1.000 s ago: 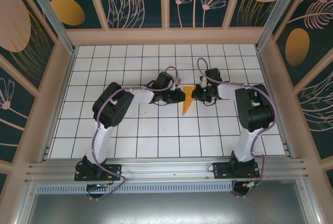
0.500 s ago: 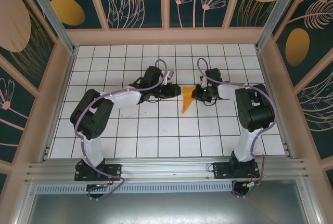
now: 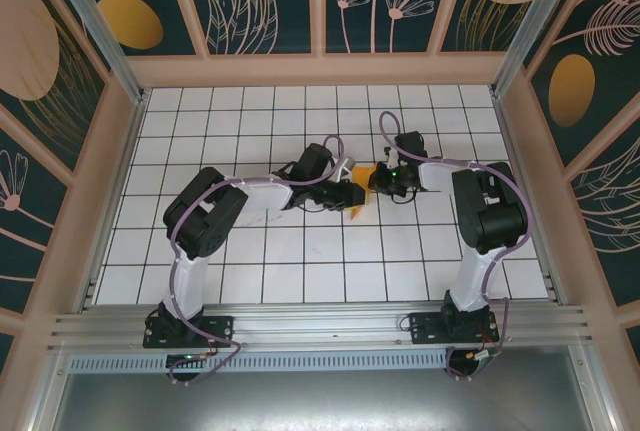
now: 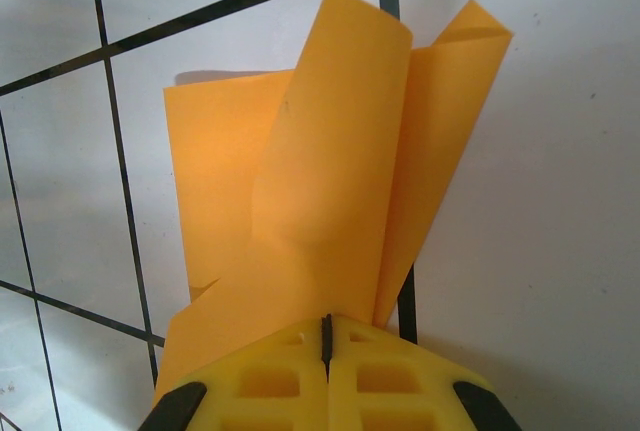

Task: Fold a paper plane with a square sheet of paper (fold left side to right side)
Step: Fold the wing for the fifth time at the center of the table.

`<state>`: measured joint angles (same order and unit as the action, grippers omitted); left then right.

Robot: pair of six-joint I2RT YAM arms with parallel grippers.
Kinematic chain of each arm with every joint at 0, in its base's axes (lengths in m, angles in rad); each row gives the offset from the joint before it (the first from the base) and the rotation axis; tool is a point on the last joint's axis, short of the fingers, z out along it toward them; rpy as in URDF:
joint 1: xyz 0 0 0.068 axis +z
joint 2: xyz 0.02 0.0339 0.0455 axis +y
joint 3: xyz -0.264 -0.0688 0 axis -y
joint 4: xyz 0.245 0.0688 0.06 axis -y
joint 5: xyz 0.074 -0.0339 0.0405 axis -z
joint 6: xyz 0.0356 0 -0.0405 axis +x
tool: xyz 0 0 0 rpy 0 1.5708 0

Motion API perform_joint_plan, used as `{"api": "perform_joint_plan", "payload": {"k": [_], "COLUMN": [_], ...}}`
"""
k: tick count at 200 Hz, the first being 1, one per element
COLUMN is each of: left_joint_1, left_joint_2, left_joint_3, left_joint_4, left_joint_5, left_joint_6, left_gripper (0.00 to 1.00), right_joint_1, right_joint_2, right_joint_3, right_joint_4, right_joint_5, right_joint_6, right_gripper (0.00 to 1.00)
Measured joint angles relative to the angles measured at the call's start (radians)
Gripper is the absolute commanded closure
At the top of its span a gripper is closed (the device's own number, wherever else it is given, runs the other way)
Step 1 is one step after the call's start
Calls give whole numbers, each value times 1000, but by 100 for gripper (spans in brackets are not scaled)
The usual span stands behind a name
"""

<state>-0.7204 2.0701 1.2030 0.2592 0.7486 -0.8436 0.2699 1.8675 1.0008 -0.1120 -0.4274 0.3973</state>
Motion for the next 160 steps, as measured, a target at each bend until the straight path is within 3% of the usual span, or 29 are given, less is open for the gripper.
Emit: {"api": "perform_joint_plan", "payload": {"k": [160], "left_joint_1": [-16], "left_joint_2": [43], "left_joint_3": [-2], "left_joint_4": [-36], "left_joint_5": [-49], "left_joint_6": [6], "left_gripper": [72], "right_joint_1": [0], "right_joint_2": [0], "right_joint_3": [0], "right_joint_4": [0], "right_joint_5": [0], "right_joint_6": [-2], "right_gripper": [100]}}
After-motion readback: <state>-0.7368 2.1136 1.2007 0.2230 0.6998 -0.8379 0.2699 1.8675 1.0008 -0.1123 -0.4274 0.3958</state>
